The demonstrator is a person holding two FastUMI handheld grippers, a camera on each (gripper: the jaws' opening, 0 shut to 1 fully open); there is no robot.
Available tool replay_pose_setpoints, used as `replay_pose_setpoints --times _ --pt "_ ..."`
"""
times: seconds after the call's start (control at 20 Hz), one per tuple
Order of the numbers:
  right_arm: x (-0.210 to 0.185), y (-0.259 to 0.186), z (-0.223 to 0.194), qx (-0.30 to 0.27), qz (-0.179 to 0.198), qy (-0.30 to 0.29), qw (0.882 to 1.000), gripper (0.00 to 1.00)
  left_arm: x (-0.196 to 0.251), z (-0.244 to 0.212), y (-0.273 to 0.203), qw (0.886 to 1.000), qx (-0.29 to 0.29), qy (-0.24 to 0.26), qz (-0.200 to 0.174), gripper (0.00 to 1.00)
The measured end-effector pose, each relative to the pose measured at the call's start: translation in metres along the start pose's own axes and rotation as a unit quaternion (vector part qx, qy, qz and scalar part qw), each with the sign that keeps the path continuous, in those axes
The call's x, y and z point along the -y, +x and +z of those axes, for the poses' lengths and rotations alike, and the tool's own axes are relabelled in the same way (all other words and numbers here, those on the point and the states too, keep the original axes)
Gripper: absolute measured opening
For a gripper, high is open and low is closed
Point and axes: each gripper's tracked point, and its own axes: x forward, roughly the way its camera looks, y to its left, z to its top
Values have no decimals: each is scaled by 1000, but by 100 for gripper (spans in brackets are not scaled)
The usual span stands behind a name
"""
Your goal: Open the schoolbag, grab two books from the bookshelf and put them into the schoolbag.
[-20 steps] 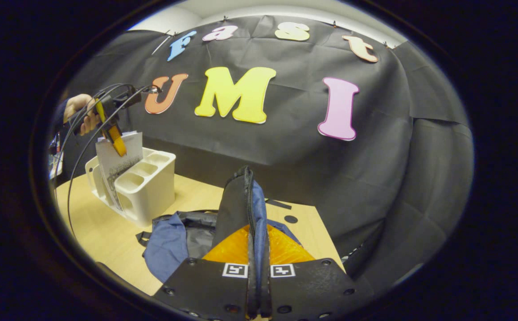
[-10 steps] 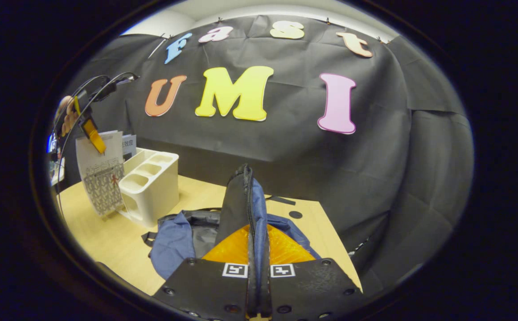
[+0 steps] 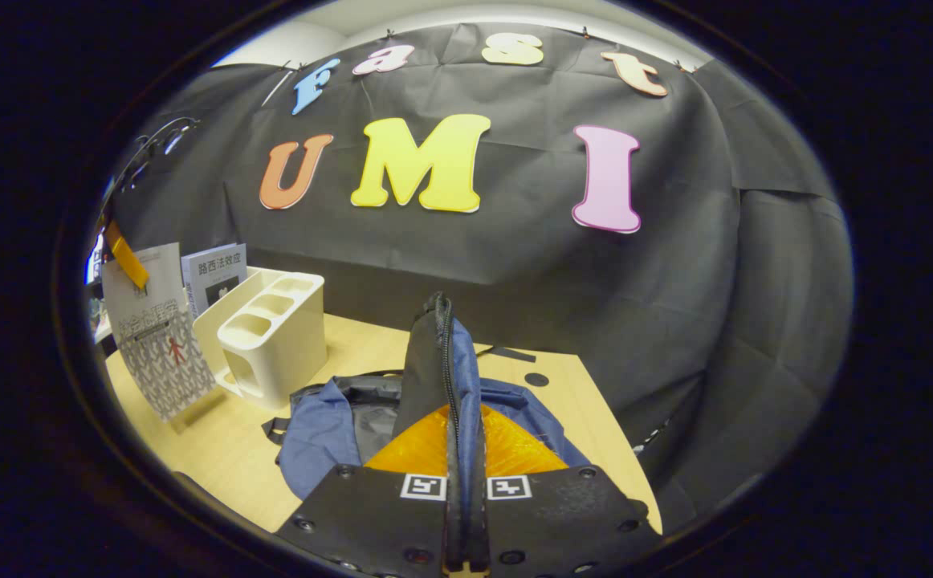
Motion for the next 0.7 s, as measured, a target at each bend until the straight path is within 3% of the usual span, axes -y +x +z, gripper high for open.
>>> replay_pose_setpoints --times 0.4,0.55,0.7 --pt "0 0 9 -4 -13 -1 1000 4 47 -17 13 990 -9 -85 -111 44" --pt "-3 -1 12 -8 -2 -7 1000 4 63 -18 25 981 -13 -122 -149 44" --pt "-9 0 16 -11 9 -9 1000 4 78 -12 34 977 -13 -129 -169 43"
